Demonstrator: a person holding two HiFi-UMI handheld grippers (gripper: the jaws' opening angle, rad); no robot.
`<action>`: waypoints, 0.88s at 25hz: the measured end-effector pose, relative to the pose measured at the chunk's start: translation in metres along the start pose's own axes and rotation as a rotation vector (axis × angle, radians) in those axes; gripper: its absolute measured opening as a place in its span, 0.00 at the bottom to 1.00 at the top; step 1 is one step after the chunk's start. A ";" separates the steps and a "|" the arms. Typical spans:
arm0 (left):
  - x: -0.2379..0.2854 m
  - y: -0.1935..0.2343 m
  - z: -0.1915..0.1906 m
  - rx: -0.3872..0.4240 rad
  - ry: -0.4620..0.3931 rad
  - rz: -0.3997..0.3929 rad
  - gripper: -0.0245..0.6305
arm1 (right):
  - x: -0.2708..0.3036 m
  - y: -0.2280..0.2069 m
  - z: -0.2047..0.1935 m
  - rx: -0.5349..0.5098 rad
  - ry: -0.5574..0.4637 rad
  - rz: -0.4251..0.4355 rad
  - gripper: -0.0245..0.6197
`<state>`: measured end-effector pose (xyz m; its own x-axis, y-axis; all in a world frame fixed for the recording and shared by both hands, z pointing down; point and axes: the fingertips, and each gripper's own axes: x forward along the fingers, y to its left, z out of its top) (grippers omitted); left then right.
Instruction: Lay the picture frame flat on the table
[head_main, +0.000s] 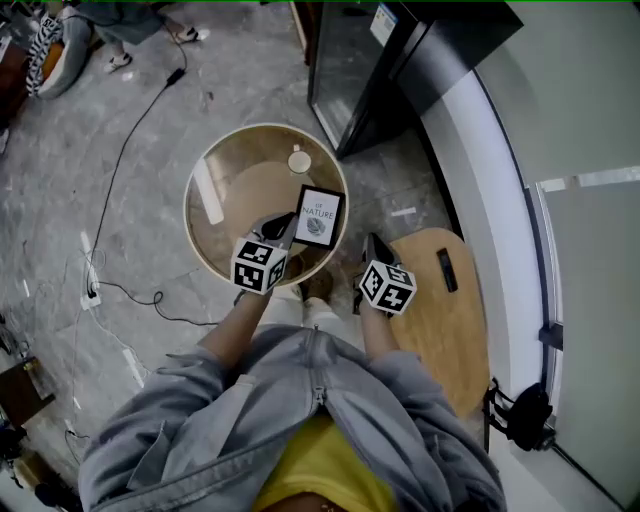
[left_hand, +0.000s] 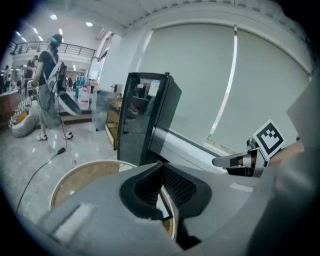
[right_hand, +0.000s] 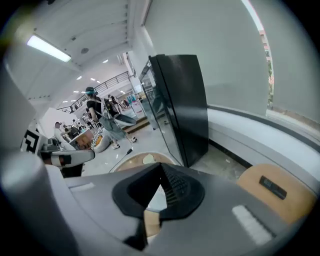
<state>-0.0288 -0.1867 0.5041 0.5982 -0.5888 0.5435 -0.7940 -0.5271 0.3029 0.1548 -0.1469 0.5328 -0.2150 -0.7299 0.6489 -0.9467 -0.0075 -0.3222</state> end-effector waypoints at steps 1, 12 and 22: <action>-0.008 -0.006 0.013 0.014 -0.024 0.005 0.04 | -0.010 0.005 0.014 -0.017 -0.028 0.005 0.04; -0.100 -0.057 0.153 0.123 -0.361 0.055 0.04 | -0.122 0.072 0.163 -0.300 -0.399 0.059 0.04; -0.161 -0.104 0.225 0.247 -0.555 0.089 0.04 | -0.205 0.126 0.228 -0.485 -0.654 0.103 0.04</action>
<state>-0.0182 -0.1748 0.2084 0.5510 -0.8331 0.0493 -0.8344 -0.5490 0.0482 0.1344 -0.1540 0.2024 -0.2646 -0.9630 0.0512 -0.9607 0.2679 0.0729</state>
